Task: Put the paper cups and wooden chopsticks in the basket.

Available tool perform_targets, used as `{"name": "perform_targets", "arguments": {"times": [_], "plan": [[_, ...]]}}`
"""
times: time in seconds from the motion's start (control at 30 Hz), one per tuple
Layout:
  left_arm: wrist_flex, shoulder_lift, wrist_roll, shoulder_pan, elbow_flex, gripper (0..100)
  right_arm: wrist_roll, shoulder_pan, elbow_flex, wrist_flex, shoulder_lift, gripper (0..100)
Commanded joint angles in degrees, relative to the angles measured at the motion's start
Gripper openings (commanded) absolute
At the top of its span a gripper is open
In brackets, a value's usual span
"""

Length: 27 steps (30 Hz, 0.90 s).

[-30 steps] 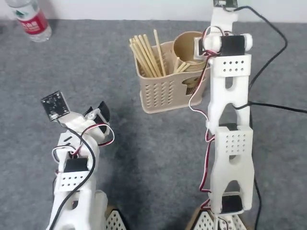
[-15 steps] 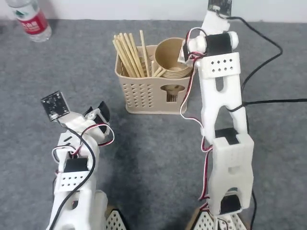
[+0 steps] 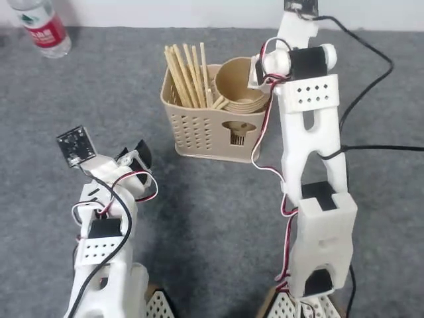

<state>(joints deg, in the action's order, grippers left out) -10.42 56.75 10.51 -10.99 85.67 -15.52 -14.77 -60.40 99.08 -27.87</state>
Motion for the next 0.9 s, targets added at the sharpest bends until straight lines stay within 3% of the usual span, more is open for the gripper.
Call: {"name": "perform_targets", "arguments": {"times": [0.0,0.23,0.27,0.33,0.37,0.43,0.5,0.63,0.77,0.87], "plan": [[1.32,1.14,-0.62,0.62,-0.13,13,5.45,1.45,-0.62,-3.38,4.53,30.7],[1.49,1.14,-0.53,0.79,-0.31,13,19.43,2.07,-14.42,1.98,11.91,28.7],[1.49,1.14,-0.70,1.14,-0.66,13,21.19,1.89,-16.97,3.56,13.67,23.3],[0.35,1.05,-3.43,1.49,-2.51,13,23.38,2.15,-19.34,4.09,18.15,2.5],[-1.58,1.23,-5.54,2.11,-3.82,13,24.00,2.51,-19.16,4.09,20.62,0.0],[-6.95,1.23,-8.62,2.90,-8.40,13,24.88,4.88,-14.77,4.09,25.80,5.4],[-14.59,1.23,-9.41,2.81,-14.37,13,25.32,6.99,-6.95,4.00,31.25,0.2],[-33.05,1.23,-7.03,2.81,-27.30,13,25.32,11.38,13.36,3.74,43.12,1.0],[-50.46,1.23,-6.95,2.81,-40.04,13,25.14,12.00,30.95,3.56,54.11,1.3],[-57.76,1.23,-6.68,2.29,-46.37,13,24.62,11.74,41.67,0.84,60.62,2.9]]}}
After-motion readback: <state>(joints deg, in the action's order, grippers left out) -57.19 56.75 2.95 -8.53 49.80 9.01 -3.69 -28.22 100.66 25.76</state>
